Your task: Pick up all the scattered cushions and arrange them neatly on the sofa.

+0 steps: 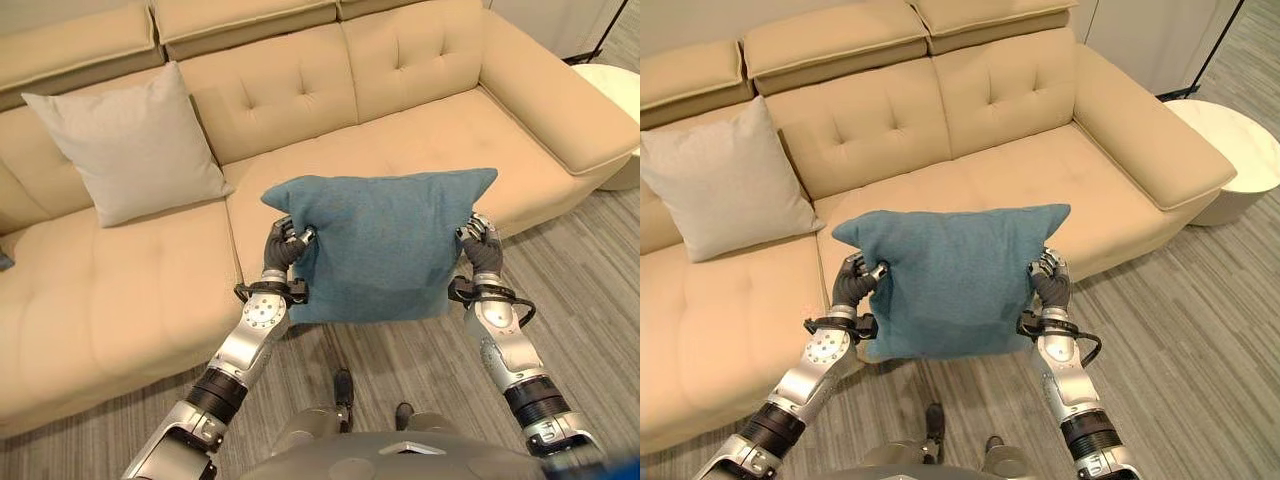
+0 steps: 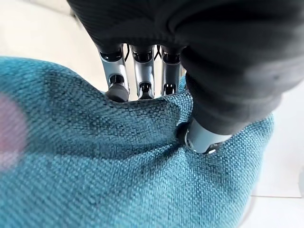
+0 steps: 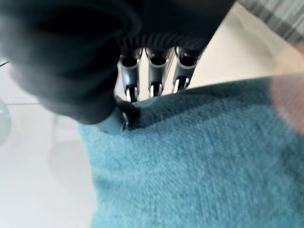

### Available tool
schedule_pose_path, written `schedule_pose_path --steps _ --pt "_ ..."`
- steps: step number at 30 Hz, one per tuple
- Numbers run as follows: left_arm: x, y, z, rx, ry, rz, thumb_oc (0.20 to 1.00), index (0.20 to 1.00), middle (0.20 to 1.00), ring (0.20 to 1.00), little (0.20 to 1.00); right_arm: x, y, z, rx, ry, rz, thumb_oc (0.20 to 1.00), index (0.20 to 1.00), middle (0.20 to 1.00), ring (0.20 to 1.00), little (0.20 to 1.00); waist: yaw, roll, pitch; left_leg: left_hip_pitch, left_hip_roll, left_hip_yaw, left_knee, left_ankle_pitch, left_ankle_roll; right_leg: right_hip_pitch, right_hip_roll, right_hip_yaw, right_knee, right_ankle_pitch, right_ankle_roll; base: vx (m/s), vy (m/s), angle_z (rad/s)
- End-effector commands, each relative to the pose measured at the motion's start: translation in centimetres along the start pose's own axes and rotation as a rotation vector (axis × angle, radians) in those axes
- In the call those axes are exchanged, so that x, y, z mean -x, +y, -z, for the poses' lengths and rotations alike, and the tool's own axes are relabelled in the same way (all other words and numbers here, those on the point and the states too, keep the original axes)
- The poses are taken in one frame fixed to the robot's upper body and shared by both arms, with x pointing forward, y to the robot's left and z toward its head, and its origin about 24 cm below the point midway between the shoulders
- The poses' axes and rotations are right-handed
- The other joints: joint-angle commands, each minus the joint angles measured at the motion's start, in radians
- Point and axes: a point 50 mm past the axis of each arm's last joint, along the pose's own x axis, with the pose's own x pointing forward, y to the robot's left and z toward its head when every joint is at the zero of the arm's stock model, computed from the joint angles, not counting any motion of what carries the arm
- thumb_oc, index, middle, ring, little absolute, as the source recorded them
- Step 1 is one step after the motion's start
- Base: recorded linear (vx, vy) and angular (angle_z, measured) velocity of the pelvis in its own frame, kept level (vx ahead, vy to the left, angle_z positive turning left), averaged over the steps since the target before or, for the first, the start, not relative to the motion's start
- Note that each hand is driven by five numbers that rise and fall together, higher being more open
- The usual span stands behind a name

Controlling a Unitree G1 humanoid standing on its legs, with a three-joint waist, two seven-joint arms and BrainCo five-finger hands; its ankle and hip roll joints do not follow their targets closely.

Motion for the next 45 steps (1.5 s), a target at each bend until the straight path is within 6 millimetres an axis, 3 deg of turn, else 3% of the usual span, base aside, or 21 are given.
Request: schedule_pose_path --steps 1,2,3,5,6,8,9,11,12,15,17,18,19,20,24,28,30,32,35,40,45 --pt "-0.8 -2.9 -6.4 0.114 -0.308 0.135 0.200 0.200 0.200 0.200 0.200 -0.4 4.6 -5.0 -0.064 -0.246 -0.209 0.200 0.200 0.200 0.200 0.200 0.023 -0.025 -0.034 0.021 0.066 -0.009 0.093 -0.148 -0.068 0.080 -0.016 -0.054 -0.258 0.162 0.010 0.14 0.068 -0.07" --pt "-0.8 -2.8 -6.5 0.110 -0.314 0.130 0.200 0.200 0.200 0.200 0.200 -0.4 4.7 -5.0 -0.060 -0.247 -0.213 0.200 0.200 0.200 0.200 0.200 0.023 -0.023 -0.035 0.038 0.065 -0.007 0.084 -0.156 -0.068 0.074 -0.026 -0.080 -0.297 0.161 0.006 0.28 -0.073 -0.43" --pt "-0.8 -2.4 -6.4 0.116 -0.315 0.112 0.200 0.200 0.200 0.200 0.200 -0.6 5.1 -5.3 -0.067 -0.254 -0.230 0.200 0.200 0.200 0.200 0.200 0.020 -0.027 -0.042 0.083 0.066 0.005 0.060 -0.172 -0.072 0.046 -0.036 -0.119 -0.426 0.197 0.000 0.31 -0.118 -0.66" --pt "-0.7 -2.1 -6.4 0.130 -0.317 0.095 0.200 0.200 0.200 0.200 0.200 -0.6 5.1 -5.4 -0.066 -0.257 -0.237 0.200 0.200 0.200 0.200 0.200 0.019 -0.027 -0.036 0.114 0.073 0.010 0.050 -0.181 -0.083 0.037 -0.046 -0.158 -0.506 0.228 0.010 0.31 -0.174 -0.53" --pt "-0.7 -2.2 -6.0 0.128 -0.302 0.097 0.200 0.200 0.200 0.200 0.200 -0.5 4.6 -5.1 -0.043 -0.251 -0.224 0.200 0.200 0.200 0.200 0.200 0.012 -0.047 -0.050 0.138 0.066 -0.004 0.047 -0.197 -0.094 0.066 -0.033 -0.128 -0.545 0.242 0.007 0.32 -0.236 -0.07" --pt "-0.6 -2.4 -5.7 0.141 -0.293 0.104 0.200 0.200 0.200 0.200 0.200 -0.4 4.2 -5.0 -0.031 -0.255 -0.209 0.200 0.200 0.200 0.200 0.200 0.011 -0.054 -0.063 0.147 0.079 -0.005 0.051 -0.204 -0.112 0.095 -0.026 -0.144 -0.564 0.246 0.001 0.29 -0.259 0.66" --pt "-0.6 -2.9 -5.5 0.153 -0.278 0.120 0.200 0.200 0.200 0.200 0.200 -0.2 3.6 -4.7 -0.019 -0.248 -0.192 0.200 0.200 0.200 0.200 0.200 0.004 -0.062 -0.072 0.146 0.097 -0.013 0.073 -0.210 -0.138 0.126 -0.011 -0.148 -0.582 0.234 -0.013 0.23 -0.277 0.59" --pt "-0.6 -3.2 -5.4 0.165 -0.268 0.138 0.200 0.200 0.200 0.200 0.200 0.0 3.0 -4.4 -0.014 -0.238 -0.173 0.200 0.200 0.200 0.200 0.200 -0.002 -0.072 -0.071 0.116 0.116 -0.021 0.162 -0.219 -0.160 0.158 0.001 -0.161 -0.599 0.220 -0.032 0.19 -0.287 0.35" --pt "-0.6 -3.5 -5.3 0.172 -0.259 0.146 0.200 0.200 0.200 0.200 0.200 0.0 2.6 -4.6 -0.004 -0.249 -0.163 0.200 0.200 0.200 0.200 0.200 0.000 -0.083 -0.058 0.058 0.120 -0.029 0.293 -0.198 -0.172 0.183 0.006 -0.164 -0.606 0.209 -0.051 0.10 -0.196 0.46" --pt "-0.7 -3.6 -5.3 0.185 -0.252 0.146 0.200 0.200 0.200 0.200 0.200 0.0 2.2 -4.5 -0.005 -0.245 -0.145 0.200 0.200 0.200 0.200 0.200 -0.001 -0.092 -0.038 -0.034 0.121 -0.026 0.411 -0.178 -0.171 0.205 0.011 -0.165 -0.608 0.184 -0.074 0.08 -0.148 0.09" --pt "-0.6 -3.7 -5.0 0.176 -0.239 0.152 0.200 0.200 0.200 0.200 0.200 0.0 1.8 -4.5 -0.002 -0.247 -0.129 0.200 0.200 0.200 0.200 0.200 0.003 -0.097 -0.043 -0.087 0.094 -0.008 0.344 -0.211 -0.144 0.220 0.015 -0.168 -0.613 0.166 -0.068 0.16 -0.037 0.12" --pt "-0.6 -3.7 -4.9 0.170 -0.234 0.154 0.200 0.200 0.200 0.200 0.200 0.0 1.8 -4.6 0.002 -0.248 -0.127 0.200 0.200 0.200 0.200 0.200 0.006 -0.096 -0.045 -0.091 0.093 0.000 0.308 -0.200 -0.141 0.227 0.018 -0.170 -0.616 0.162 -0.066 0.20 0.018 0.17" --pt "-0.7 -3.8 -4.8 0.170 -0.229 0.157 0.200 0.200 0.200 0.200 0.200 0.0 1.7 -4.6 0.005 -0.249 -0.123 0.200 0.200 0.200 0.200 0.200 0.009 -0.091 -0.047 -0.105 0.098 0.015 0.261 -0.166 -0.140 0.236 0.024 -0.173 -0.618 0.156 -0.064 0.24 0.059 0.14" --pt "-0.9 -4.0 -5.1 0.165 -0.237 0.161 0.200 0.200 0.200 0.200 0.200 -0.1 1.5 -4.5 -0.006 -0.243 -0.093 0.200 0.200 0.200 0.200 0.200 0.021 -0.086 -0.042 -0.170 0.115 0.074 0.192 -0.067 -0.152 0.270 0.045 -0.172 -0.628 0.133 -0.068 0.33 0.124 0.24" --pt "-0.5 -3.6 -5.0 0.166 -0.238 0.153 0.200 0.200 0.200 0.200 0.200 0.1 2.2 -4.5 -0.012 -0.242 -0.108 0.200 0.200 0.200 0.200 0.200 0.031 -0.079 -0.063 -0.088 0.099 0.064 0.124 -0.084 -0.127 0.297 0.034 -0.154 -0.588 0.106 -0.050 0.27 0.155 -0.12" --pt "-0.6 -2.7 -5.4 0.141 -0.258 0.125 0.200 0.200 0.200 0.200 0.200 -0.3 3.6 -5.2 -0.010 -0.268 -0.158 0.200 0.200 0.200 0.200 0.200 0.040 -0.057 -0.052 -0.011 0.090 0.070 0.107 -0.127 -0.071 0.180 -0.006 -0.124 -0.287 0.112 -0.010 0.14 0.173 -0.19" --pt "-0.6 -2.6 -5.7 0.139 -0.271 0.118 0.200 0.200 0.200 0.200 0.200 -0.2 4.0 -5.4 -0.015 -0.275 -0.177 0.200 0.200 0.200 0.200 0.200 0.034 -0.049 -0.046 0.015 0.085 0.060 0.094 -0.135 -0.062 0.122 -0.002 -0.105 -0.230 0.123 -0.010 0.13 0.083 0.10" --pt "-0.7 -2.6 -6.1 0.151 -0.290 0.116 0.200 0.200 0.200 0.200 0.200 -0.3 4.0 -5.6 -0.009 -0.287 -0.182 0.200 0.200 0.200 0.200 0.200 0.015 -0.045 -0.042 0.045 0.071 0.025 0.073 -0.141 -0.067 0.082 0.022 -0.030 -0.364 0.133 -0.024 0.23 -0.064 0.40" --pt "-0.7 -3.1 -6.3 0.172 -0.301 0.140 0.200 0.200 0.200 0.200 0.200 -0.4 3.5 -5.7 -0.007 -0.292 -0.161 0.200 0.200 0.200 0.200 0.200 -0.016 -0.062 -0.033 0.061 0.052 -0.031 0.083 -0.160 -0.079 0.070 0.040 0.119 -0.472 0.187 -0.006 0.18 -0.164 0.54" --pt "-0.7 -3.3 -6.1 0.171 -0.296 0.149 0.200 0.200 0.200 0.200 0.200 -0.3 2.8 -5.3 0.017 -0.282 -0.148 0.200 0.200 0.200 0.200 0.200 -0.020 -0.072 -0.062 0.070 0.069 -0.053 0.086 -0.164 -0.115 0.131 0.032 0.058 -0.557 0.203 -0.027 0.15 -0.200 0.84" --pt "-1.0 -3.8 -6.2 0.175 -0.297 0.143 0.200 0.200 0.200 0.200 0.200 -0.2 2.1 -5.2 0.035 -0.287 -0.126 0.200 0.200 0.200 0.200 0.200 -0.032 -0.077 -0.083 0.075 0.113 -0.049 0.052 -0.134 -0.147 0.185 0.041 -0.023 -0.611 0.191 -0.041 0.08 -0.163 0.43"
